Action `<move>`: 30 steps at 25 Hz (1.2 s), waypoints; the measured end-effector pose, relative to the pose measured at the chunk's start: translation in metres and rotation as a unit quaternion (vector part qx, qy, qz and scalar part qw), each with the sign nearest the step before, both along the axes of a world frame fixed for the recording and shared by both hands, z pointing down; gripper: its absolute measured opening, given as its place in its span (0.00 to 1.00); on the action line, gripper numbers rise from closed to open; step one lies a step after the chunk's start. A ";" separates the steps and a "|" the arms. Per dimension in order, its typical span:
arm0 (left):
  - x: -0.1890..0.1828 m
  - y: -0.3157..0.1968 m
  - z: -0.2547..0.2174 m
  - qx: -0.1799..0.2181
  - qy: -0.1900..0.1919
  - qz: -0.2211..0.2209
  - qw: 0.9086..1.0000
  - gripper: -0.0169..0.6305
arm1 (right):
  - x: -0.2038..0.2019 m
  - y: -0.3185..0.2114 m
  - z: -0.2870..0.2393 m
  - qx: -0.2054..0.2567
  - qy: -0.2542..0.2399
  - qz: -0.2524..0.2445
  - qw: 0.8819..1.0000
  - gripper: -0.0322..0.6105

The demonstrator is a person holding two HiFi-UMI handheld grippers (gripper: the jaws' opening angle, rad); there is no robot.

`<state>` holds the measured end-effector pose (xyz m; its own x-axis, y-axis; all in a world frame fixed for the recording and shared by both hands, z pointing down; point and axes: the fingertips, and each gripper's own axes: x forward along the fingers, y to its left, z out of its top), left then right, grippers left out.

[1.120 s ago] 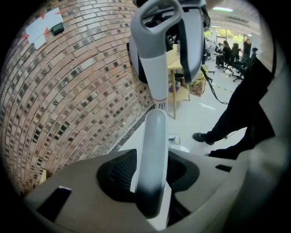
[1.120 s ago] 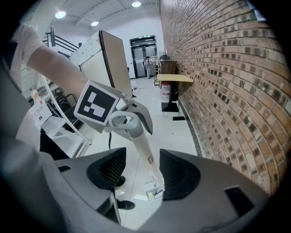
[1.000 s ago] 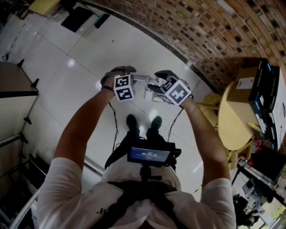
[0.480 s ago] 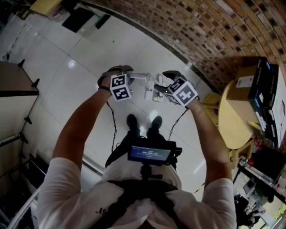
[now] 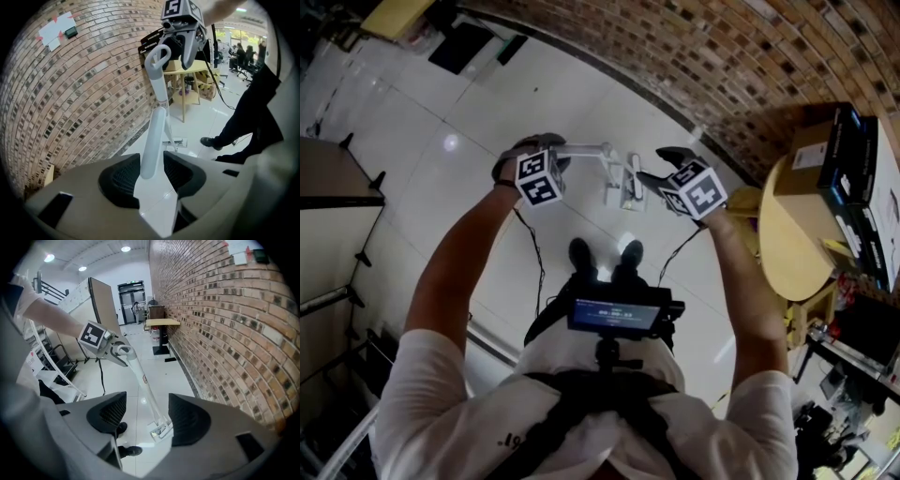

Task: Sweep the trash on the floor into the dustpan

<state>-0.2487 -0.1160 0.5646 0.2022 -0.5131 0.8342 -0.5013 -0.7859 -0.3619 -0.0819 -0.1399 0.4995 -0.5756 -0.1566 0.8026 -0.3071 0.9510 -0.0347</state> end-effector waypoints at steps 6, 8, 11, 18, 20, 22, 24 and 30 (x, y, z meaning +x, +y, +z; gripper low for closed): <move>-0.011 0.017 -0.007 -0.002 0.008 0.001 1.000 0.28 | 0.009 0.002 -0.002 0.005 -0.002 0.011 1.000 0.50; -0.016 0.021 -0.009 -0.003 0.017 -0.008 1.000 0.28 | 0.014 0.002 -0.001 0.006 0.002 0.017 1.000 0.50; -0.020 0.025 -0.020 0.005 0.050 -0.027 0.998 0.28 | 0.014 0.002 -0.006 0.008 -0.005 0.025 1.000 0.50; -0.008 0.019 -0.086 0.044 0.224 -0.128 0.965 0.28 | 0.018 -0.003 -0.018 -0.010 -0.034 0.071 0.997 0.50; 0.005 0.018 -0.106 0.056 0.271 -0.144 0.950 0.28 | 0.015 -0.001 -0.025 -0.020 -0.049 0.084 0.995 0.50; 0.020 0.018 -0.124 0.067 0.311 -0.151 0.936 0.28 | 0.013 0.001 -0.028 -0.024 -0.056 0.092 0.994 0.50; 0.036 0.016 -0.143 0.081 0.349 -0.154 0.921 0.28 | 0.014 0.000 -0.030 -0.019 -0.060 0.101 0.993 0.50; 0.087 0.013 -0.193 0.102 0.446 -0.142 0.878 0.28 | 0.025 -0.013 -0.052 0.026 -0.080 0.160 0.984 0.46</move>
<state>-0.1618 -0.1029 0.3719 0.5686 -0.7686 0.2931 -0.8216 -0.5483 0.1561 -0.0569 -0.1528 0.4475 -0.6091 -0.3880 0.6917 -0.5853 0.8084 -0.0620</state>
